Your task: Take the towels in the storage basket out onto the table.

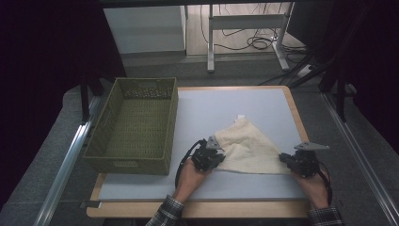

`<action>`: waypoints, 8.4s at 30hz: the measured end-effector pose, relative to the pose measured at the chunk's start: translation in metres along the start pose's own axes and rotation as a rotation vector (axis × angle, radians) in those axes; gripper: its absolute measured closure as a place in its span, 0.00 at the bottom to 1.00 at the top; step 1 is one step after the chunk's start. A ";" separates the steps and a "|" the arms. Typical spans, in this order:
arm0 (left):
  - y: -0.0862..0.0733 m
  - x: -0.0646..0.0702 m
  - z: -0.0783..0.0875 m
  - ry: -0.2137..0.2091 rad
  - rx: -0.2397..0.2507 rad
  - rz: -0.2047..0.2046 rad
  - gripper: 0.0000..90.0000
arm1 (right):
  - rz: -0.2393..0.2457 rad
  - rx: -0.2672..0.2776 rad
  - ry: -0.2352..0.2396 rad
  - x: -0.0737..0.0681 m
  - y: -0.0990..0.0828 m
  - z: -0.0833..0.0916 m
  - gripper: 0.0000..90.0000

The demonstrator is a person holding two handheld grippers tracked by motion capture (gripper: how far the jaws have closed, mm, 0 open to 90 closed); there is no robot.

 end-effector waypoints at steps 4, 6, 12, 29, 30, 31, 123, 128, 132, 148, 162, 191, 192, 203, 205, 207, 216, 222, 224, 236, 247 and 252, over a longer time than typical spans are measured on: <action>-0.017 -0.002 0.024 0.019 -0.001 0.006 0.97 | 0.023 0.009 0.041 -0.017 0.000 0.004 0.93; -0.027 -0.003 0.033 0.026 -0.004 0.015 0.96 | 0.033 0.027 0.081 -0.033 0.000 0.009 0.93; -0.060 0.000 0.050 0.031 -0.037 0.018 0.95 | 0.065 0.032 0.127 -0.058 -0.004 0.015 0.92; 0.018 -0.043 0.015 0.140 0.100 0.138 0.43 | 0.080 0.053 0.054 -0.022 0.054 -0.012 0.67; 0.022 -0.046 0.012 0.143 0.105 0.151 0.41 | 0.082 0.049 0.057 -0.021 0.057 -0.018 0.66; 0.026 -0.050 0.008 0.150 0.102 0.160 0.39 | 0.080 0.047 0.062 -0.020 0.061 -0.024 0.64; -0.018 -0.048 -0.004 0.210 0.033 0.087 0.15 | 0.198 -0.043 -0.062 -0.020 0.122 -0.077 0.96; -0.018 -0.048 -0.004 0.210 0.036 0.089 0.15 | 0.264 0.094 -0.056 -0.032 0.161 -0.042 0.75; -0.018 -0.048 -0.004 0.210 0.036 0.089 0.15 | 0.251 0.053 -0.067 -0.023 0.155 -0.044 0.65; -0.018 -0.048 -0.004 0.209 0.034 0.091 0.15 | 0.034 -0.013 -0.043 0.029 0.099 -0.066 0.58; -0.018 -0.048 -0.004 0.209 0.034 0.091 0.15 | 0.159 -0.072 0.001 0.000 0.110 -0.109 0.96; -0.018 -0.048 -0.004 0.210 0.037 0.089 0.15 | 0.279 -0.028 0.078 -0.068 0.130 -0.058 0.63; -0.018 -0.049 -0.004 0.210 0.035 0.087 0.15 | 0.268 -0.033 0.072 -0.063 0.130 -0.061 0.62; -0.018 -0.048 -0.004 0.210 0.037 0.093 0.15 | 0.188 -0.139 0.112 -0.047 0.091 -0.094 0.67; -0.018 -0.048 -0.004 0.210 0.036 0.092 0.15 | 0.197 -0.152 0.094 -0.046 0.087 -0.095 0.82; -0.018 -0.048 -0.004 0.210 0.036 0.091 0.15 | 0.189 -0.143 0.108 -0.047 0.088 -0.094 0.94; -0.018 -0.048 -0.004 0.210 0.035 0.090 0.15 | 0.194 -0.055 -0.076 -0.005 0.131 -0.074 0.97; -0.018 -0.048 -0.004 0.210 0.036 0.091 0.15 | 0.105 -0.001 -0.197 0.048 0.154 -0.075 0.75; -0.018 -0.048 -0.004 0.210 0.036 0.090 0.15 | 0.072 -0.005 -0.203 0.059 0.153 -0.074 0.72; -0.018 -0.048 -0.004 0.211 0.035 0.091 0.15 | 0.107 -0.041 -0.098 0.040 0.105 -0.042 0.62; -0.018 -0.048 -0.004 0.211 0.039 0.094 0.15 | 0.067 -0.057 0.006 0.005 0.029 0.012 0.61; -0.018 -0.048 -0.004 0.212 0.037 0.091 0.15 | 0.047 -0.051 0.063 -0.009 0.004 0.020 0.53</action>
Point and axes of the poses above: each handheld gripper's, and its own axes: z roughly backward along the jaws, y roughly out of its top, x roughly to its right, the point moved 6 cm from there along -z, roughly forward along the jaws, and after that the axes turned 11 degrees about z, right-handed, at the moved point
